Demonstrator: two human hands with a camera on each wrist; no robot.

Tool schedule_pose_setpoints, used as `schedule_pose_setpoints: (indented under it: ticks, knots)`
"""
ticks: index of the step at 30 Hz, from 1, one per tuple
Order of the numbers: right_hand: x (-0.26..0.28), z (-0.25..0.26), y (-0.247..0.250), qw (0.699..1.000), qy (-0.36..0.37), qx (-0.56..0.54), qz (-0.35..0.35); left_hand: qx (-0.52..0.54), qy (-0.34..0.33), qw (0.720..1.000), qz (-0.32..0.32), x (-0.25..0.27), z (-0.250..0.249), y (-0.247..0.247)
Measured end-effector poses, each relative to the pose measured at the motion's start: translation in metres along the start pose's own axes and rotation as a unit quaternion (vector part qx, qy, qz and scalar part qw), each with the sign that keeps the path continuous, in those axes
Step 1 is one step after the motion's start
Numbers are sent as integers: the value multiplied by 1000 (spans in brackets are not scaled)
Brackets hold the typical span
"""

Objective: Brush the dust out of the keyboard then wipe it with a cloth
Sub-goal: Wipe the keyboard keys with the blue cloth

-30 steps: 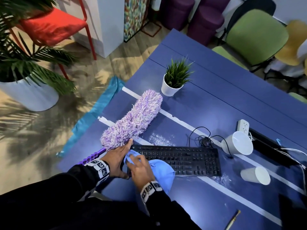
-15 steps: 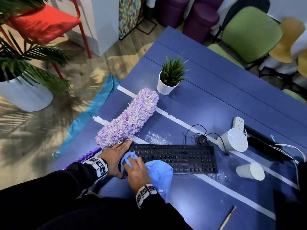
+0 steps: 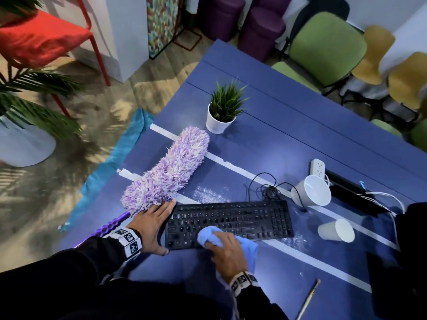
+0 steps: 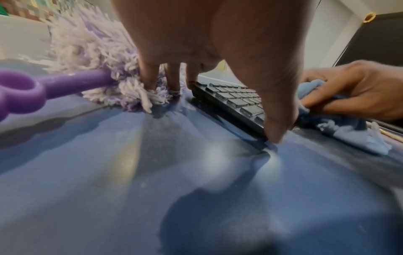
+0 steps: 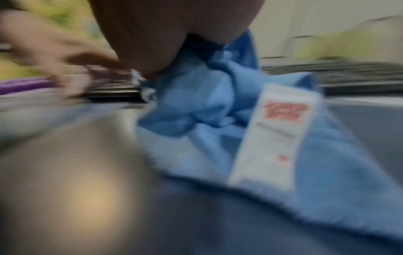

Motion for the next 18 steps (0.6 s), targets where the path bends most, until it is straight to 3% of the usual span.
schedule_pose_setpoints:
  ticks: [3,5,7,11,13,15,18]
  knots:
    - [22,-50,7,984,-178,-11,-13,-7,6,1000,9,2,-2,2]
    - [14,-37,10,974,-216,-43,-47,-14,8,1000,11,2,-3,2]
    - [-7,7,0,984,-161,-68,-34,-15,7,1000,14,1,-5,1]
    - [-42,92,10,999,-13,-17,36,-24,6,1000,11,0,-4,2]
    - [-38,69,23,997,-69,-42,11,-30,6,999,18,0,-3,2]
    - [-21,18,32,970,-225,-91,-31,-36,14,999,25,-1,-3,4]
    - [6,-66,29,938,-305,-143,-86,-47,27,998,35,-3,-5,6]
Point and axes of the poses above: each hand's wrist, its own x-axis away from the middle knuckle, its own y-axis out of the back of the hand, z = x × y, the point moved 3 cm from there along -x, towards the middle knuckle, and after that the axes turned 9 degrees about z, right-handed, at the moved point
